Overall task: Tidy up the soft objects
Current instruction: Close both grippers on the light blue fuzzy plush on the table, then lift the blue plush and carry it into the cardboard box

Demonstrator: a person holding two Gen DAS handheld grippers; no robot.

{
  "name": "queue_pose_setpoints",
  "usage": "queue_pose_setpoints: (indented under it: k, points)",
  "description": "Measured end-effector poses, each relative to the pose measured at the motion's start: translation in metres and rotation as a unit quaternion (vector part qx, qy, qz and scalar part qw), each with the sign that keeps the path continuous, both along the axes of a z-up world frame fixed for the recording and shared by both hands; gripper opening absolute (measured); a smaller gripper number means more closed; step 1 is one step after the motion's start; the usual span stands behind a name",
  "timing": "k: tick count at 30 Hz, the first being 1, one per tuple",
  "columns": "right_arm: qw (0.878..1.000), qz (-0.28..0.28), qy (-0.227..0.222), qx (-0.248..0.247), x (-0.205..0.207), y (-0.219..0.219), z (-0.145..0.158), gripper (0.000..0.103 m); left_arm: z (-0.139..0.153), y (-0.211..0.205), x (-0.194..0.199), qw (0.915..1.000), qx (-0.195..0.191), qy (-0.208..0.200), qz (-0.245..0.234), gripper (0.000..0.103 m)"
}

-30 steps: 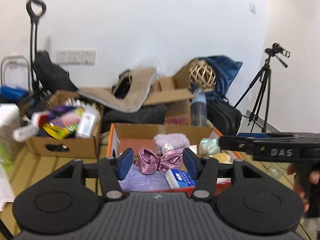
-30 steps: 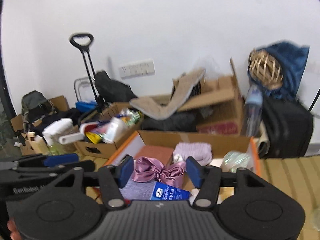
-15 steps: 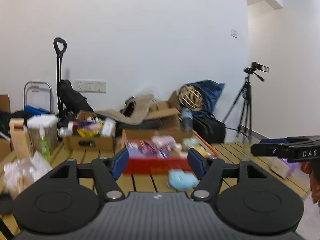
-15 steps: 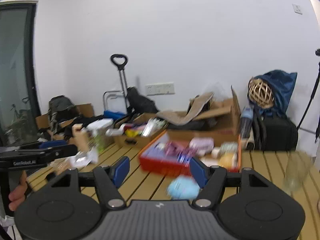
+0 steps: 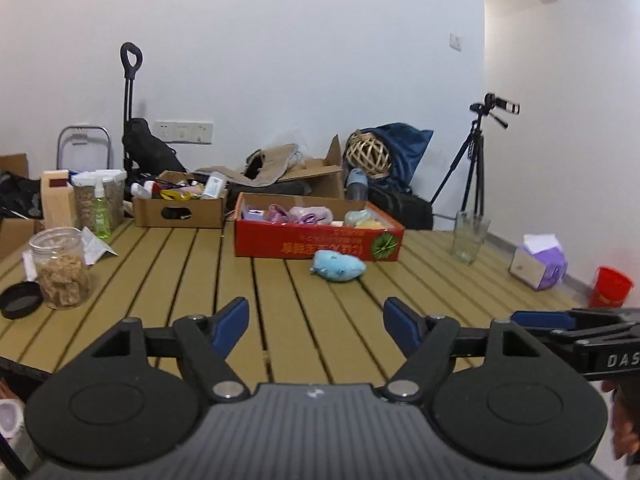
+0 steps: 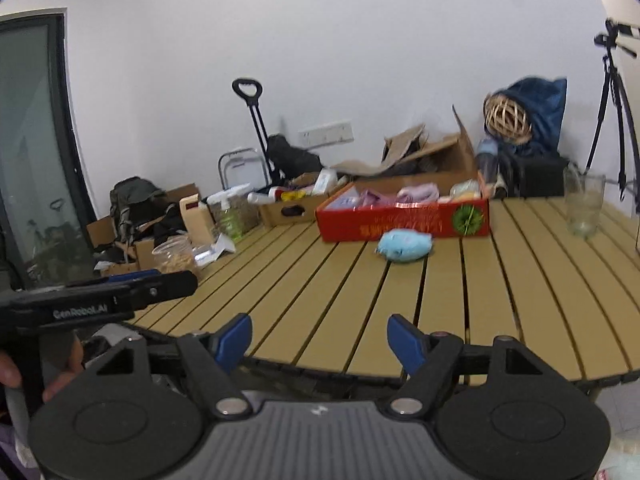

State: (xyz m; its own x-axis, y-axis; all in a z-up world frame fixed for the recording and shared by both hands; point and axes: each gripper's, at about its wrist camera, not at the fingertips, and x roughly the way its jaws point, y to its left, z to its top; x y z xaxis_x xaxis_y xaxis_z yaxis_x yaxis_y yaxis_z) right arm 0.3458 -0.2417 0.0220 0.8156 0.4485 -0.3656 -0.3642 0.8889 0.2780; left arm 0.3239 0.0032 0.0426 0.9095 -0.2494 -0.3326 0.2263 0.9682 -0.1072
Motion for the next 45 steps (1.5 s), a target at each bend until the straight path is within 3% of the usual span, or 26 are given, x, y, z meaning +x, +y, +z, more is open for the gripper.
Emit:
queue_pose_setpoints:
  k: [7,12,14,18,23,25,27,29,33,40,45]
  points:
    - [0.999,-0.038,0.022,0.025,0.037,-0.008,-0.021,0.073,-0.021,-0.006,0.04,0.9992,-0.013,0.03,-0.023,0.076]
    - [0.996,-0.058,0.049,0.042,0.101,-0.017,-0.04,0.072,-0.032,-0.016,0.116,0.9978,-0.016,0.054,-0.034,0.072]
    - [0.996,-0.056,0.053,0.045,0.134,-0.019,-0.045,0.064,-0.035,-0.022,0.158,0.9962,-0.032,0.067,-0.046,0.069]
    - [0.994,-0.057,0.063,0.063,0.211,-0.022,-0.052,0.057,-0.04,-0.038,0.238,0.9886,-0.069,0.11,-0.076,0.056]
    - [0.993,-0.065,0.076,0.067,0.296,-0.021,-0.064,0.05,-0.056,-0.049,0.322,0.9836,-0.074,0.148,-0.072,0.052]
    - [0.991,-0.065,0.092,0.07,0.324,-0.022,-0.074,0.05,-0.068,-0.047,0.35,0.9778,-0.083,0.175,-0.08,0.052]
    - [0.986,-0.061,0.115,0.1,0.343,-0.027,-0.088,0.049,-0.082,-0.044,0.37,0.9659,-0.112,0.215,-0.09,0.047]
    - [0.98,-0.061,0.143,0.126,0.354,-0.029,-0.101,0.046,-0.094,-0.04,0.38,0.955,-0.147,0.235,-0.106,0.04]
    - [0.972,-0.061,0.154,0.164,0.36,-0.034,-0.112,0.041,-0.099,-0.034,0.382,0.9503,-0.169,0.235,-0.115,0.037]
    - [0.968,-0.067,0.164,0.179,0.356,-0.034,-0.114,0.033,-0.092,-0.041,0.371,0.9546,-0.156,0.229,-0.11,0.036]
    - [0.971,-0.063,0.14,0.18,0.318,-0.041,-0.086,0.032,-0.062,-0.044,0.327,0.9613,-0.16,0.194,-0.112,0.036]
